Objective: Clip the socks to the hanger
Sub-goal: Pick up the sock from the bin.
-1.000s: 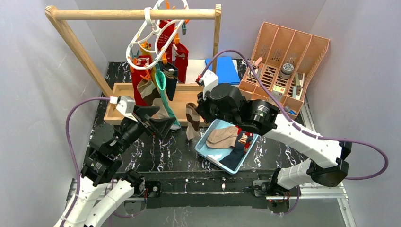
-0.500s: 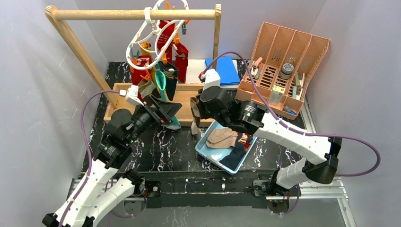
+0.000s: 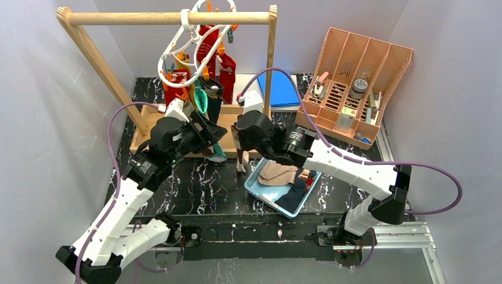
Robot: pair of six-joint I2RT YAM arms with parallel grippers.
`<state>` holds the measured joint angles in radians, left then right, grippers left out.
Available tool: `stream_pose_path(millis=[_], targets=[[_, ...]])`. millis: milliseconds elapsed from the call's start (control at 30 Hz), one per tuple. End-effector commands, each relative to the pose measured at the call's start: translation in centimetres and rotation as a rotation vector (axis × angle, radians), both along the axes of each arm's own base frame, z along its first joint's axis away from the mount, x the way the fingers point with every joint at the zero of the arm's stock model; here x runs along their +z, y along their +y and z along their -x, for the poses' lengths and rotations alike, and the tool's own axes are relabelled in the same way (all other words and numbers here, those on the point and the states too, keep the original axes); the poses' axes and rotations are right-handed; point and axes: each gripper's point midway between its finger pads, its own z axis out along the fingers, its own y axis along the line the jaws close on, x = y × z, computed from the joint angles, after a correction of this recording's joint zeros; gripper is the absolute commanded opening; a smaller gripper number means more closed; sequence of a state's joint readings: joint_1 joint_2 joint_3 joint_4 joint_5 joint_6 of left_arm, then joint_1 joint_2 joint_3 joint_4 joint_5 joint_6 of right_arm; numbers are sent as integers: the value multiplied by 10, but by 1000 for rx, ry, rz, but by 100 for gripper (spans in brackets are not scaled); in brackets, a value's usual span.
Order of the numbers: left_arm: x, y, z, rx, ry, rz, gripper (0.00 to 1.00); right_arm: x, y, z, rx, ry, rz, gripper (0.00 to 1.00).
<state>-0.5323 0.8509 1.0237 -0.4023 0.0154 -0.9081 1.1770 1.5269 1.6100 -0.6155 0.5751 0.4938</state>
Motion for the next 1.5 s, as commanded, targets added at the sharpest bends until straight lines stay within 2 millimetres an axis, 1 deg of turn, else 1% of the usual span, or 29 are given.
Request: stream_pose_path(millis=[0, 100, 167, 300, 367, 500, 600, 867, 1067, 1133, 1267, 1367, 1467], targets=[[0, 13, -1, 44, 26, -86, 64, 28, 11, -4, 5, -63, -90, 1], [-2, 5, -2, 22, 45, -113, 63, 23, 12, -3, 18, -66, -91, 1], [-4, 0, -3, 16, 46, -144, 66, 21, 11, -2, 17, -67, -88, 1], [-10, -17, 4, -23, 56, -197, 70, 17, 8, -1, 18, -68, -84, 1], [-12, -21, 5, -20, 57, -212, 70, 18, 5, -1, 17, -72, -89, 1], [-14, -24, 3, -3, 62, -228, 70, 16, 2, 2, 26, -68, -92, 1], [-15, -23, -2, 22, 70, -243, 69, 16, 1, 5, 38, -62, -99, 1], [-11, -27, -11, 54, 70, -239, 68, 15, 2, 12, 72, -46, -120, 1], [-1, -30, -13, 54, 52, -210, 68, 16, 2, 14, 83, -44, -126, 1], [-2, -31, -13, 49, 52, -215, 68, 17, 3, 15, 85, -43, -128, 1], [-9, -33, -12, 39, 67, -225, 63, 18, 3, 15, 87, -45, -132, 1], [-13, -33, -11, 30, 70, -240, 54, 18, 3, 15, 87, -45, -133, 1], [-16, -32, -12, 29, 70, -254, 48, 20, 3, 15, 89, -47, -137, 1]])
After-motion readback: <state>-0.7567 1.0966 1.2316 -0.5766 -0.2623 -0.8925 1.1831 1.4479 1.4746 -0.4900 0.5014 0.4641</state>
